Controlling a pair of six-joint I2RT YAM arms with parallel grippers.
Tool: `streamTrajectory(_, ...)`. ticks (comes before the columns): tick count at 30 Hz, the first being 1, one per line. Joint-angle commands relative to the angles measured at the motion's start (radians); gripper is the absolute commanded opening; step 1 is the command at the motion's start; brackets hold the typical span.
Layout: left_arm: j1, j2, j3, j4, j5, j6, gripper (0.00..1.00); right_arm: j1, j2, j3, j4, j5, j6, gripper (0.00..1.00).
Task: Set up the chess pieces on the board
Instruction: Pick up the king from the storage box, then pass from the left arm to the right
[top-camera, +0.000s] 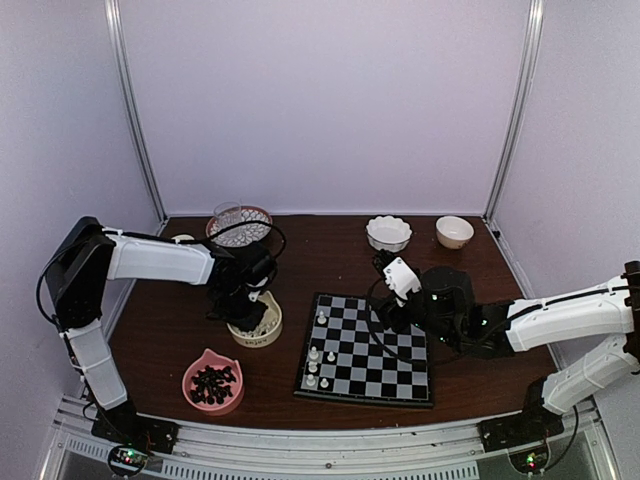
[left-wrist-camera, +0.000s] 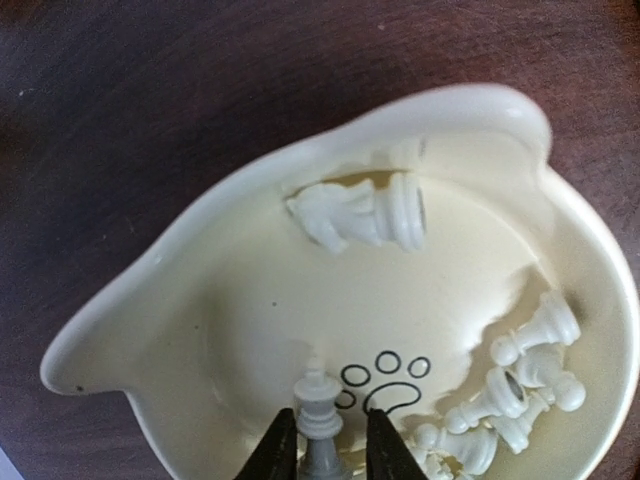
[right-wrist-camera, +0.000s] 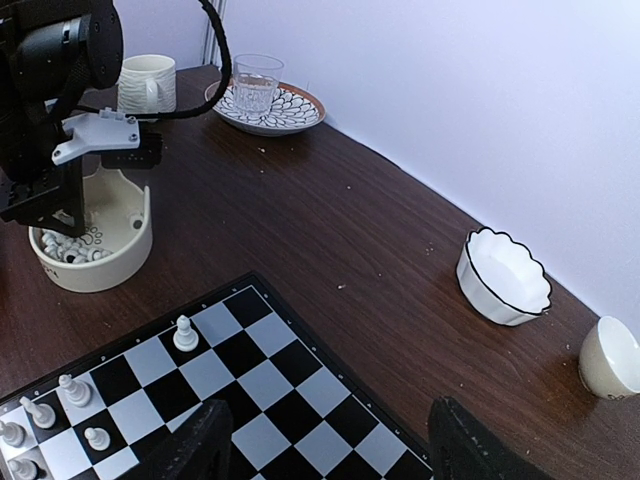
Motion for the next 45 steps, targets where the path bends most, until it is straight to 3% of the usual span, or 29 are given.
streamTrajectory(1,0.009,0.017,-0.017,0.037,0.137,-0.005,0.23,0.004,-0.030,-0.008,-0.002,0.017,-0.002,0.70)
streamTrajectory(7,0.009,-0.003,-0.034,0.099,0.138,0.020,0.09,0.004,-0.037,-0.013,0.001,0.019,-0.003,0.70)
streamTrajectory(15,0.007,-0.093,-0.079,0.179,0.086,0.068,0.01,0.003,-0.036,-0.012,0.001,0.017,0.000,0.71)
streamTrajectory(24,0.005,-0.370,-0.307,0.470,0.195,0.105,0.01,0.003,-0.018,0.006,-0.011,-0.029,0.016,0.70)
streamTrajectory(27,0.001,-0.443,-0.362,0.544,0.292,0.126,0.02,0.004,-0.009,0.024,-0.035,-0.060,0.030,0.70)
streamTrajectory(32,-0.021,-0.520,-0.463,0.753,0.474,0.165,0.01,0.003,0.000,0.044,-0.048,-0.204,0.053,0.70)
streamTrajectory(38,-0.089,-0.519,-0.503,0.878,0.622,0.233,0.01,0.005,0.023,0.068,-0.045,-0.442,0.079,0.69)
streamTrajectory(45,-0.164,-0.473,-0.475,0.893,0.749,0.300,0.00,0.004,0.036,0.076,-0.028,-0.678,0.075,0.64)
